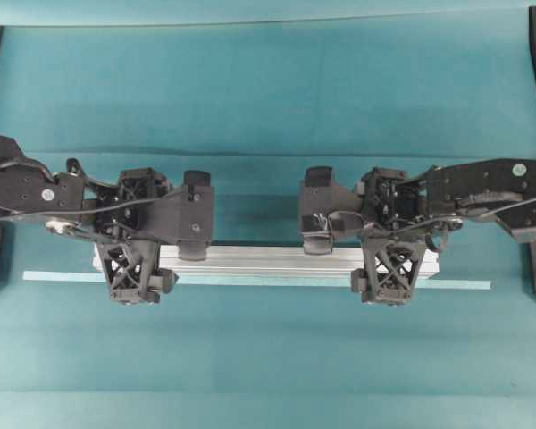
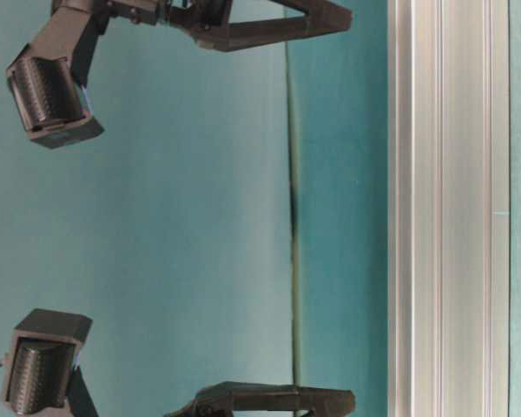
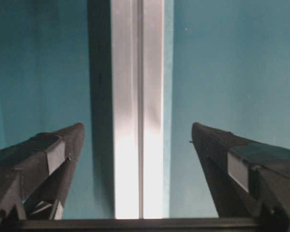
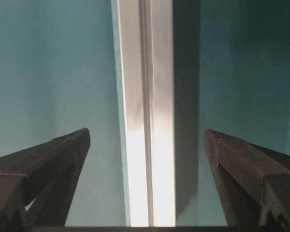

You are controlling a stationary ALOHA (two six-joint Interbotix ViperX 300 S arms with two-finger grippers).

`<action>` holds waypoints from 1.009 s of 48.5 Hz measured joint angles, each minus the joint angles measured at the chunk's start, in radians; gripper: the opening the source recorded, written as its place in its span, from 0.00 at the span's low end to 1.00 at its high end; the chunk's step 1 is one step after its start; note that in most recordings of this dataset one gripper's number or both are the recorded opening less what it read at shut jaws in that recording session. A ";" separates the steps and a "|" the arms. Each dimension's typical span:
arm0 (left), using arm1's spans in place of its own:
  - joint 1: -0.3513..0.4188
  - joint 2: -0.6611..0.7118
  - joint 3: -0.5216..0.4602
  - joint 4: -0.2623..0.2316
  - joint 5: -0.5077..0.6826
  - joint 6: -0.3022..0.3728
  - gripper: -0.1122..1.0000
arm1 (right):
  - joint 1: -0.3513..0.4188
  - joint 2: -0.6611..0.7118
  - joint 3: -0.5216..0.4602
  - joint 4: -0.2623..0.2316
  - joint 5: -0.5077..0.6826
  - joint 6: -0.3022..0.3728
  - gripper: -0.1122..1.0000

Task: Lift the metal rail with both hands.
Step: 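Close both grippers on the silver rail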

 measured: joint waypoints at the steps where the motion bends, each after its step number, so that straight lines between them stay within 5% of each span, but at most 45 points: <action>1: 0.000 0.000 0.002 -0.002 -0.002 0.000 0.99 | 0.000 0.002 0.003 0.000 -0.003 0.000 1.00; 49: 0.025 0.135 0.078 -0.002 -0.178 -0.014 0.99 | 0.002 0.117 0.087 -0.003 -0.183 -0.031 1.00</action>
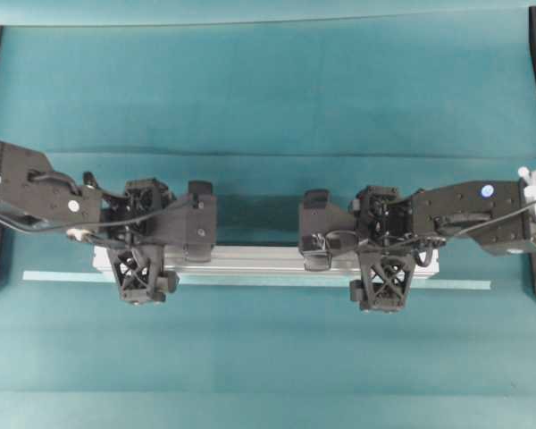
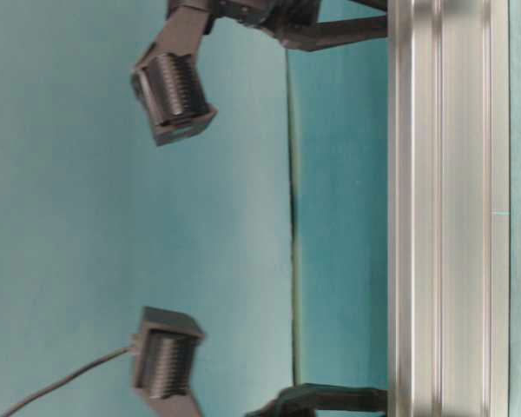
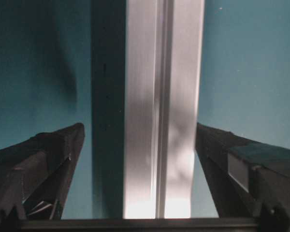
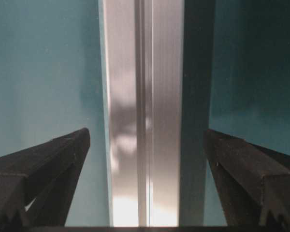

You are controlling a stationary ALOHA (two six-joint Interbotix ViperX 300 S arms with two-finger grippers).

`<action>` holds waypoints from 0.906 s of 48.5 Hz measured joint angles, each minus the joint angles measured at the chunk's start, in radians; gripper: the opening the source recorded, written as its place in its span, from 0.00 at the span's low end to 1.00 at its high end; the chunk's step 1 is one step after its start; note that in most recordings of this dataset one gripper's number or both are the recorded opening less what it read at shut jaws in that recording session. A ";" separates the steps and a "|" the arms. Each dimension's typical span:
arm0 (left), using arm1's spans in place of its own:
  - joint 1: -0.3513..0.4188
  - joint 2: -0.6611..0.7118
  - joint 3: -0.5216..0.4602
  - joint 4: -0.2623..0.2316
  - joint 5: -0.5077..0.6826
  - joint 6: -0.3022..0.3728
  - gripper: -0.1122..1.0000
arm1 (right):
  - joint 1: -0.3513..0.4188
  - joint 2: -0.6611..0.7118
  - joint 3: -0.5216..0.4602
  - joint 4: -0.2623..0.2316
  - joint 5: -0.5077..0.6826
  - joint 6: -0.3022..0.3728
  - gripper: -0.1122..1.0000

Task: Lift the metal rail with both hands.
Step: 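Close both grippers on the silver rail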

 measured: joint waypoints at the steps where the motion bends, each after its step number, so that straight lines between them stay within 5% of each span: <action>1: 0.000 0.005 0.002 0.000 -0.008 -0.005 0.99 | 0.002 0.002 0.002 0.002 -0.002 0.000 1.00; 33: -0.002 0.028 0.006 0.000 -0.041 -0.025 0.97 | -0.002 0.009 0.023 0.000 -0.034 0.000 0.97; 38: -0.003 0.028 0.006 0.002 -0.040 -0.028 0.86 | 0.002 0.011 0.021 0.002 -0.029 0.002 0.84; 44: -0.005 0.028 0.009 0.000 -0.032 -0.046 0.56 | 0.011 0.014 0.017 -0.002 -0.011 0.002 0.54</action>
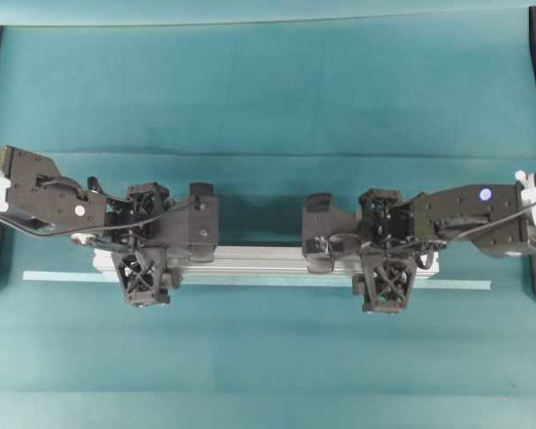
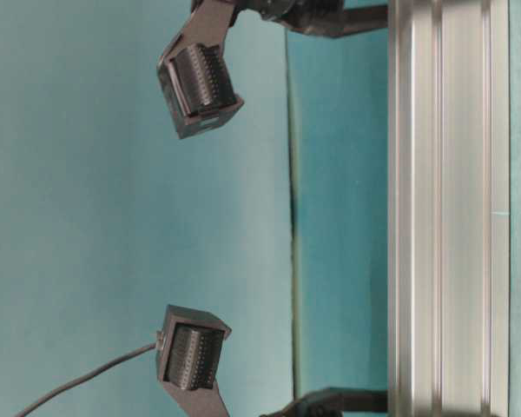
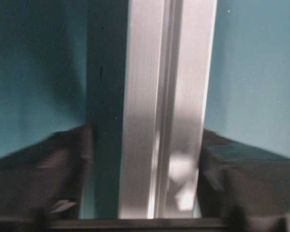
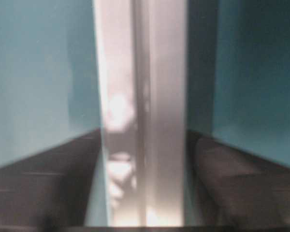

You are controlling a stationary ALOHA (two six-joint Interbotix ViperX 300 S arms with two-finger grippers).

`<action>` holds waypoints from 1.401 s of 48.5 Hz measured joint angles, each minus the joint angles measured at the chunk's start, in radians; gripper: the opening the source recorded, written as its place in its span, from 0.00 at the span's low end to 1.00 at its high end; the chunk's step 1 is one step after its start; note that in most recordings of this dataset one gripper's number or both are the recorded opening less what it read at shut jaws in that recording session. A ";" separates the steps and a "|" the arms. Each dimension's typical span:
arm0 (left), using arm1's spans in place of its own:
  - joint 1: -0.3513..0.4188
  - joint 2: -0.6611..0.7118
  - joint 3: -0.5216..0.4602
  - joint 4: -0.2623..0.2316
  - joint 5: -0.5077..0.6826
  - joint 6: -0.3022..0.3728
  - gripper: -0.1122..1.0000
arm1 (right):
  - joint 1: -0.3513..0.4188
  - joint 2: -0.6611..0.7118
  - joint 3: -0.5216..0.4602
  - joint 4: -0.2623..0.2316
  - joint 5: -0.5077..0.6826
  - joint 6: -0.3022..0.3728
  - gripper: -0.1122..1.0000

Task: Lift the metal rail with both hands.
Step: 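Close both grippers on the silver rail, then lift the rail with both grippers and move it away from the strip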

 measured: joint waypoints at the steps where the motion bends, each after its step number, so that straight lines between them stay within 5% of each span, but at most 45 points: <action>1: -0.002 -0.002 0.000 0.000 0.000 -0.002 0.51 | 0.000 0.000 -0.002 0.000 0.005 0.000 0.51; 4: -0.003 -0.002 0.002 0.000 0.000 -0.006 0.44 | 0.000 0.003 -0.006 0.002 0.018 0.000 0.51; 42: -0.003 -0.005 0.002 0.002 0.006 -0.040 0.44 | -0.009 0.005 -0.017 0.000 0.044 0.000 0.51; 68: 0.009 -0.161 -0.084 0.002 0.247 -0.044 0.44 | -0.048 -0.104 -0.138 -0.002 0.321 0.002 0.51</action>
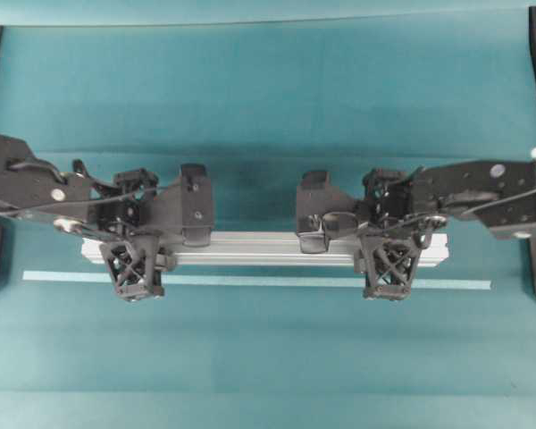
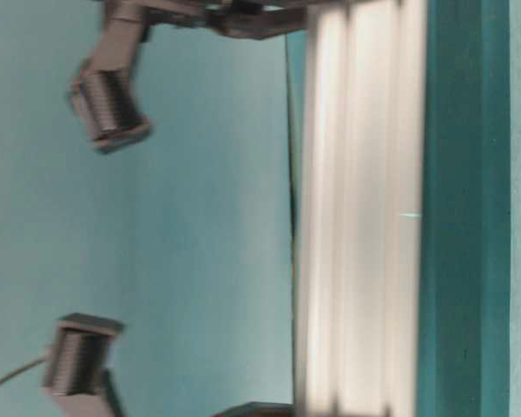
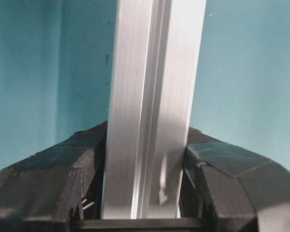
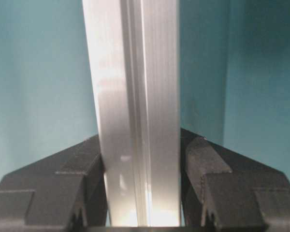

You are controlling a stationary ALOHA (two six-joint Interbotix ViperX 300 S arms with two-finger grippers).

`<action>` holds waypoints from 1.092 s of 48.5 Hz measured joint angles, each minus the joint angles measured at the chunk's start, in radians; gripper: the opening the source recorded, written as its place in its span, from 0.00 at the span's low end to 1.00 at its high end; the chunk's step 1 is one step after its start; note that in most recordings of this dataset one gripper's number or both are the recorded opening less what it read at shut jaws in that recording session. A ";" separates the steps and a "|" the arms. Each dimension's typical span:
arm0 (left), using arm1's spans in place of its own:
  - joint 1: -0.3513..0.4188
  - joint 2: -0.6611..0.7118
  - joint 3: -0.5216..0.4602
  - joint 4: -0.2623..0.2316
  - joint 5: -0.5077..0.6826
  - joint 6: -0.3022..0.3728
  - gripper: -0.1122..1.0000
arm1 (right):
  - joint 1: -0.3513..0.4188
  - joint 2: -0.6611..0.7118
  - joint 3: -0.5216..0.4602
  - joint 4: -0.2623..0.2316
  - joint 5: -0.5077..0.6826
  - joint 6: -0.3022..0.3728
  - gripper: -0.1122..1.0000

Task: Lift the metal rail with both hands.
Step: 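Lift the rail with both grippers and move it away from the strip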

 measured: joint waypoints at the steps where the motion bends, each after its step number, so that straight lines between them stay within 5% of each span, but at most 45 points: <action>1: 0.000 -0.005 -0.005 0.000 0.009 0.000 0.44 | -0.002 -0.005 -0.006 0.000 0.014 -0.002 0.51; 53: 0.012 -0.087 -0.348 -0.002 0.477 -0.002 0.44 | -0.026 -0.064 -0.351 0.000 0.512 -0.002 0.51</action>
